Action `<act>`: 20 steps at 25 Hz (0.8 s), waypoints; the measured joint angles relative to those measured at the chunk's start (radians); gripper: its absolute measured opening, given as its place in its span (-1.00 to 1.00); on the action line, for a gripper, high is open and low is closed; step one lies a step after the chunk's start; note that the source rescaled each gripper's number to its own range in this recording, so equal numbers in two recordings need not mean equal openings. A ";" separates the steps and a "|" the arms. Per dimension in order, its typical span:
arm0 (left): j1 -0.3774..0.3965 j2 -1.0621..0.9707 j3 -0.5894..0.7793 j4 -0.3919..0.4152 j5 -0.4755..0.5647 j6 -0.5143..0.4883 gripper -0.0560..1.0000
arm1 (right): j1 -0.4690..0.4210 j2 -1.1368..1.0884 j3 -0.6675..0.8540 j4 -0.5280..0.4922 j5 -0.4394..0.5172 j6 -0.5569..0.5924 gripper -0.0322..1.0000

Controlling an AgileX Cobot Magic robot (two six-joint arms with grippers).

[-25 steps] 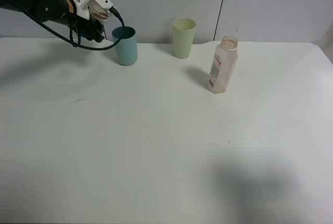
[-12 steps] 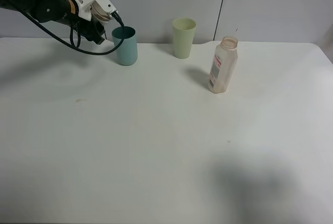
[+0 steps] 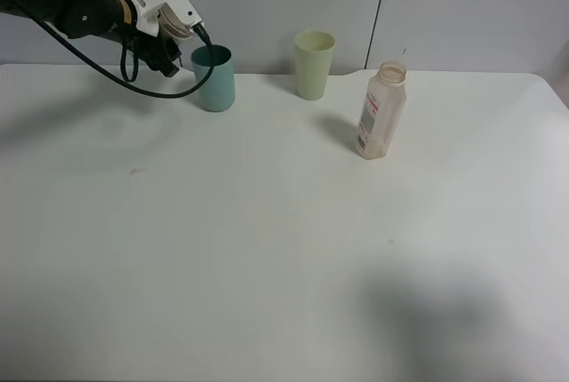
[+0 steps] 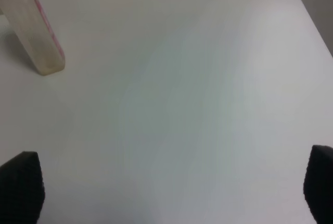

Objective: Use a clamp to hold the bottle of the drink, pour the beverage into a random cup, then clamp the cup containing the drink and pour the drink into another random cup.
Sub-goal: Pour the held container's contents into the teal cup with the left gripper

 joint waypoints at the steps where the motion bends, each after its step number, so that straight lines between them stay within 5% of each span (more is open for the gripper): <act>1: 0.000 0.000 0.000 0.000 0.000 0.000 -0.88 | 0.000 0.000 0.000 0.000 0.000 0.000 1.00; 20: -0.028 0.018 -0.034 0.022 0.037 0.046 -0.88 | 0.000 0.000 0.000 0.000 0.000 0.000 1.00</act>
